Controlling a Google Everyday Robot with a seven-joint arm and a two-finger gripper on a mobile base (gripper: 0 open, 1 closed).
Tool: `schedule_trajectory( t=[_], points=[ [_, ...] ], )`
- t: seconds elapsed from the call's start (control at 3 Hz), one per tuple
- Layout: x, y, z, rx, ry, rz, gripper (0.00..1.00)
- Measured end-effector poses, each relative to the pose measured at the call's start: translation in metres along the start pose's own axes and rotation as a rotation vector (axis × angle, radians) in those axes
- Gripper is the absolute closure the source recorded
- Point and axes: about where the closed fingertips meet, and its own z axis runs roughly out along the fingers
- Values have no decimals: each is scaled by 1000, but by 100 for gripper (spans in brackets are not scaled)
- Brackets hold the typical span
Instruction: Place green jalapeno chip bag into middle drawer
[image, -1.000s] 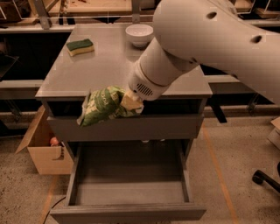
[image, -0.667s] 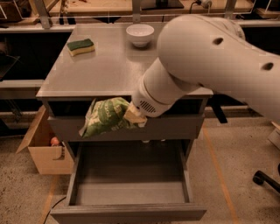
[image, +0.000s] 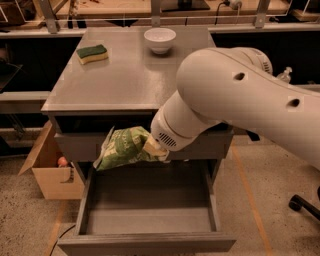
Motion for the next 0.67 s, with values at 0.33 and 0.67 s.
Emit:
schedule_trajectory(
  t=[0.33, 0.67],
  points=[
    [21, 0, 28, -25, 32, 43, 100],
    [60, -1, 74, -62, 92, 103, 100]
  ],
)
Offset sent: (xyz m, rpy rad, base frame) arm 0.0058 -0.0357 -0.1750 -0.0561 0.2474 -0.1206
